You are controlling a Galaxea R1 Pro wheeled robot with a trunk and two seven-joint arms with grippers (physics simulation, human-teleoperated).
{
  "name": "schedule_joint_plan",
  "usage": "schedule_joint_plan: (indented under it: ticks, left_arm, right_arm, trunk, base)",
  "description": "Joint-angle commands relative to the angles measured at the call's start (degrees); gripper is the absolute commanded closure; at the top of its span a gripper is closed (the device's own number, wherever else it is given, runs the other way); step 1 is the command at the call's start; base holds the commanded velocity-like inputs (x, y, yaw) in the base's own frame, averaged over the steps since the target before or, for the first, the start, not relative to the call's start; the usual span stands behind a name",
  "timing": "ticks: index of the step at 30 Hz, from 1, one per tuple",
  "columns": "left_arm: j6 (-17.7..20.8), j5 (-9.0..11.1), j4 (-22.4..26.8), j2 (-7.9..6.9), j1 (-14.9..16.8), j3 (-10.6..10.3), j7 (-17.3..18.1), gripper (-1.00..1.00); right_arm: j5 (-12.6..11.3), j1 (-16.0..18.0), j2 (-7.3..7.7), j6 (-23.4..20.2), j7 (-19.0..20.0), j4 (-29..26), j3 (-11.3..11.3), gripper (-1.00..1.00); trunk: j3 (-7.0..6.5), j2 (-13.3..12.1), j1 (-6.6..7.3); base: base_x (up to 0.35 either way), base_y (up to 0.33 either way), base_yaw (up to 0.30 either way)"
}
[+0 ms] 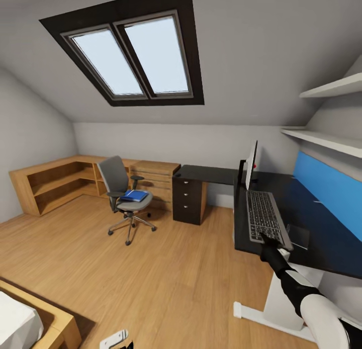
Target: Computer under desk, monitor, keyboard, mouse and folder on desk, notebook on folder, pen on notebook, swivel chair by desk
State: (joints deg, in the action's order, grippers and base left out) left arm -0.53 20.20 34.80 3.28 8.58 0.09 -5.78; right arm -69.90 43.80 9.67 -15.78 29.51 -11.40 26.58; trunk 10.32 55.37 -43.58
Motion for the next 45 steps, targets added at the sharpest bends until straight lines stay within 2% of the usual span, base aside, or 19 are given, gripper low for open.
schedule_joint_plan:
  ticks: [1,4,7,12,17,19,20,22,23,26,28,37,42,45]
  left_arm:
    - [-0.05,0.38,-0.11,0.03,0.01,0.0,-0.14,-1.0]
    - [-0.02,0.39,-0.46,0.05,0.02,0.0,-0.12,-1.0]
    - [-0.05,0.46,-0.85,0.0,0.02,0.0,-0.22,-1.0]
    - [-0.11,0.39,-0.94,-0.09,0.03,0.0,-0.34,-1.0]
    - [-0.21,0.42,-0.97,-0.11,0.03,0.02,-0.3,-1.0]
    - [-0.29,0.46,-1.25,-0.09,0.03,0.07,-0.17,-1.0]
    - [-0.62,0.42,-1.77,-0.07,0.03,0.03,-0.12,-1.0]
    - [-1.56,0.4,-2.29,-0.05,0.03,-0.02,-0.07,-1.0]
    - [-3.04,0.37,-2.66,-0.04,0.03,-0.06,-0.02,-1.0]
    - [-6.53,0.37,-3.06,-0.03,0.03,-0.08,0.02,-1.0]
    - [-8.52,0.36,-3.19,-0.07,0.02,-0.08,0.01,-1.0]
    - [-10.67,0.39,-3.41,-0.13,0.02,-0.01,-0.02,-1.0]
    - [-10.78,0.38,-3.42,-0.12,0.02,-0.02,0.03,-1.0]
    - [-10.8,0.37,-3.42,-0.12,0.03,-0.06,0.05,-1.0]
  right_arm:
    - [-0.16,0.06,-0.01,0.56,0.06,0.22,0.05,1.0]
    - [1.62,0.06,-0.01,5.93,0.0,1.01,-0.16,1.0]
    - [5.31,0.06,0.0,10.12,0.03,1.39,-1.21,1.0]
    - [8.63,0.06,0.01,11.68,0.22,1.49,-2.05,1.0]
    - [9.58,0.06,0.11,11.84,0.52,1.32,-3.55,1.0]
    - [10.16,0.06,0.13,11.3,1.51,1.18,-6.26,1.0]
    - [10.73,0.06,0.14,10.76,2.19,1.11,-9.05,1.0]
    - [11.18,0.06,0.17,10.09,2.66,1.03,-12.18,1.0]
    - [11.43,0.06,0.22,9.18,3.04,0.97,-15.08,1.0]
    - [11.66,0.06,0.36,6.29,3.52,0.9,-18.34,1.0]
    - [11.71,0.06,0.59,3.33,3.7,0.83,-19.41,1.0]
    - [11.84,0.06,2.18,-11.53,3.82,-3.93,-20.46,1.0]
    - [11.88,0.06,3.71,-17.96,3.75,-5.08,-20.53,1.0]
    - [11.84,0.06,4.06,-19.96,3.77,-5.26,-20.57,1.0]
  trunk:
    - [-0.11,-0.36,0.22]
    - [-0.64,-1.56,0.88]
    - [-1.18,-2.76,1.54]
    - [-2.08,-4.77,2.64]
    - [-2.98,-6.77,3.73]
    - [-3.16,-7.18,3.95]
    - [-3.16,-7.18,3.95]
    - [-3.16,-7.18,3.95]
    - [-3.16,-7.18,3.95]
    - [-3.16,-7.18,3.95]
    - [-3.16,-7.18,3.95]
    - [-3.16,-7.18,3.95]
    - [-3.16,-7.18,3.95]
    - [-3.16,-7.18,3.95]
  base:
    - [0.0,0.0,0.0]
    - [0.0,0.0,0.0]
    - [0.0,0.0,0.0]
    - [0.0,0.0,0.0]
    - [0.0,0.0,0.0]
    - [0.0,0.0,0.0]
    - [0.0,0.0,0.0]
    - [0.0,0.0,0.0]
    - [0.0,0.0,0.0]
    - [0.0,0.0,0.0]
    - [0.0,0.0,0.0]
    - [0.0,0.0,0.0]
    - [0.011,0.003,0.0]
    - [0.122,0.079,0.0]
